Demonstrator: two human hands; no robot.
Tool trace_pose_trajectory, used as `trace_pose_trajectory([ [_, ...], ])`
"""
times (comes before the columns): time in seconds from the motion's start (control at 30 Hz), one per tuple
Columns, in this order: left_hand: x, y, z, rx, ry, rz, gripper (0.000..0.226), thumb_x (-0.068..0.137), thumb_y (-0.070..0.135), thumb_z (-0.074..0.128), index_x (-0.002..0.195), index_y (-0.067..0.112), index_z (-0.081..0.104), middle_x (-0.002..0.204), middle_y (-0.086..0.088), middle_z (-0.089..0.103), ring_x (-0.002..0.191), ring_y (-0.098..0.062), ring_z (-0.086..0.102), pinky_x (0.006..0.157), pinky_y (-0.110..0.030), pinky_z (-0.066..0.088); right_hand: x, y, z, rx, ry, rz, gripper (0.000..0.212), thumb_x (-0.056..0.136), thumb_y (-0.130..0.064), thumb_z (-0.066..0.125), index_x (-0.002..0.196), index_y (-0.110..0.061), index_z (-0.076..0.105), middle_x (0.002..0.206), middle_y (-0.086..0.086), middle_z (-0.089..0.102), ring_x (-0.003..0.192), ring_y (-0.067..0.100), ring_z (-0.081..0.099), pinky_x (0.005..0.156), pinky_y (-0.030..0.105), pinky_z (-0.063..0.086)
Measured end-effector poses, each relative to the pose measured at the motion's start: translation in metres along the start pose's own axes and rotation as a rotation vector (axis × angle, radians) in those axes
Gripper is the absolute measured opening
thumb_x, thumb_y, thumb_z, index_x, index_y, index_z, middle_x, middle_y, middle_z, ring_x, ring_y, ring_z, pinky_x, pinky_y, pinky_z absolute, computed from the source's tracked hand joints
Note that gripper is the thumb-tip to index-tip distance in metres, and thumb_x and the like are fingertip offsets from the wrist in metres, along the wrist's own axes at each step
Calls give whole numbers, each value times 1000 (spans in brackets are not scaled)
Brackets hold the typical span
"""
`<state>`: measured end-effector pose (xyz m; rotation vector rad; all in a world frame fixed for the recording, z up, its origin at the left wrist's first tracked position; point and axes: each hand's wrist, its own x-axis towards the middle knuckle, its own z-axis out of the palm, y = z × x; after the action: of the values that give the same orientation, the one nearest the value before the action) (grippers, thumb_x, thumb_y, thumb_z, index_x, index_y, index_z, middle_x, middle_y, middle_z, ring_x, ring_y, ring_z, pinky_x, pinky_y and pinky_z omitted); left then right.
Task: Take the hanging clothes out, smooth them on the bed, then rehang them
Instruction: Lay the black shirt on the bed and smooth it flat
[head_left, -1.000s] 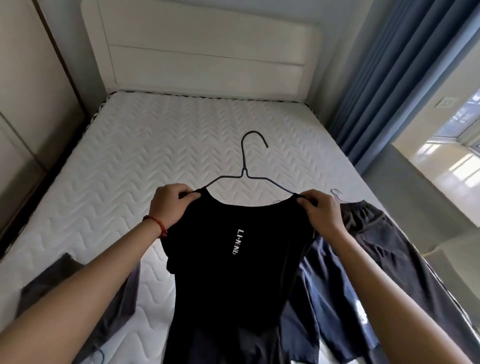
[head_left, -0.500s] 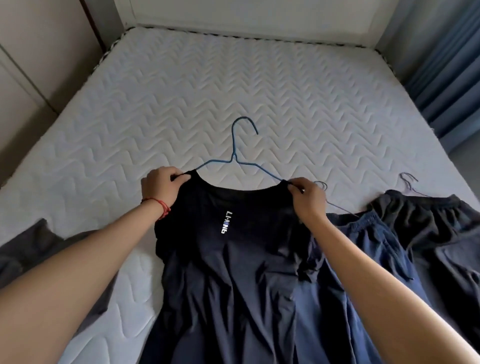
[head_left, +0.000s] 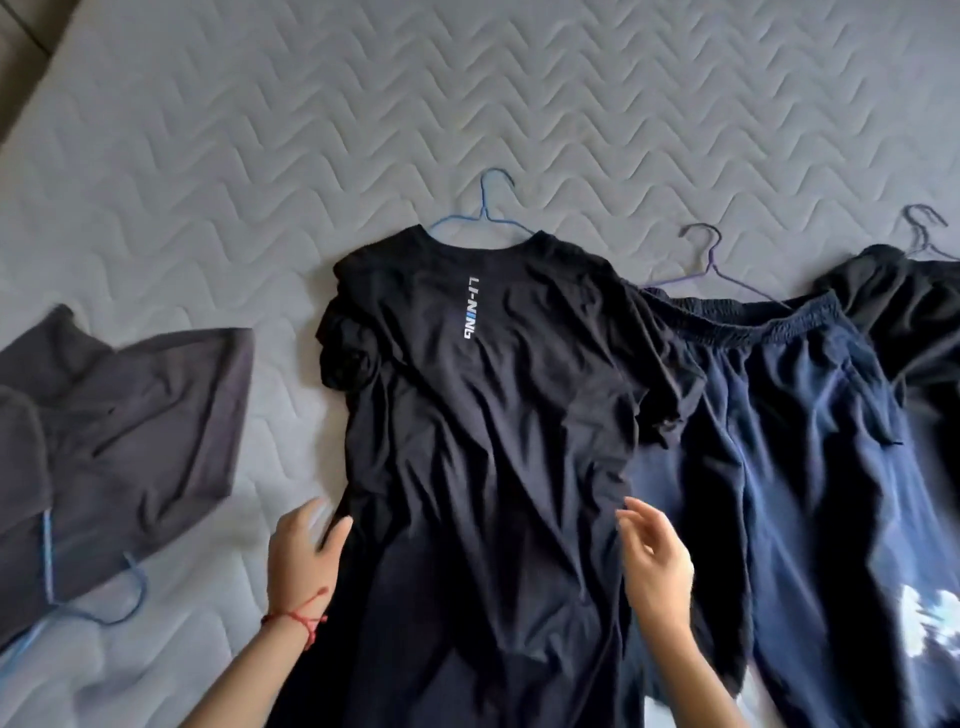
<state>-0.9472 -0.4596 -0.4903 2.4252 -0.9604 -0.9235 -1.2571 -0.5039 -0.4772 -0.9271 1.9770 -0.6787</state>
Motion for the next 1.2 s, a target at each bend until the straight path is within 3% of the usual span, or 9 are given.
trace_pose_trajectory([
  [0.13,-48,-70,5,46,-67,-152,43,78,7,69,117,-6,56,116,-28,58,113,-41,54,99,-47,42,-50,56,-18,-59,58,168,19,87,-6,59,97,-21,63,90,6,68,72,-11,60,67,1,41],
  [0.27,-64,-102,6,84,-126,-185,42,79,11,68,117,-3,55,109,-25,61,106,-41,57,93,-45,43,-81,91,-16,-123,41,320,25,84,-9,64,109,-7,60,93,12,66,82,19,57,77,27,35],
  [0.4,-54,-97,4,-3,-144,-276,44,81,20,67,116,-2,51,114,-23,61,110,-38,56,93,-39,41,-93,106,-8,-144,47,422,41,81,-22,69,113,-1,54,98,14,62,88,23,54,82,34,38],
  [0.53,-41,-107,6,40,-241,-233,40,83,33,63,82,-6,58,85,-25,66,90,-41,61,74,-37,42,-98,113,-1,-229,16,419,48,81,-29,70,114,2,53,106,16,61,106,32,56,84,33,36],
  [0.63,-47,-121,6,-3,-211,-278,37,89,25,56,79,-11,57,82,-29,62,88,-41,60,74,-39,41,-104,122,3,-337,-40,408,33,83,-24,67,107,-2,59,103,18,64,106,36,57,77,32,34],
  [0.7,-57,-128,2,-64,-193,-320,35,91,23,53,66,-1,51,72,-19,57,85,-32,55,73,-38,37,-107,126,1,-363,-32,367,15,82,-17,67,81,-7,57,85,14,60,91,35,58,70,32,34],
  [0.8,-74,-148,-9,-112,-137,-404,33,92,21,51,96,-11,61,103,-25,64,108,-37,56,90,-39,39,-111,132,-6,-352,63,281,23,81,-9,67,64,-7,51,74,16,54,78,32,54,65,31,29],
  [1.0,-101,-174,-26,-110,-88,-501,48,91,23,53,122,-14,49,131,-28,51,125,-38,46,105,-42,33,-120,132,-25,-222,193,369,13,91,-14,51,92,-1,49,82,14,52,91,37,55,72,35,30],
  [1.2,-105,-161,-28,-248,-257,-479,23,82,20,66,98,2,66,94,-9,64,94,-25,57,84,-31,40,-125,132,-26,-123,4,379,29,81,-20,69,99,-1,56,90,13,60,88,25,56,77,35,40],
])
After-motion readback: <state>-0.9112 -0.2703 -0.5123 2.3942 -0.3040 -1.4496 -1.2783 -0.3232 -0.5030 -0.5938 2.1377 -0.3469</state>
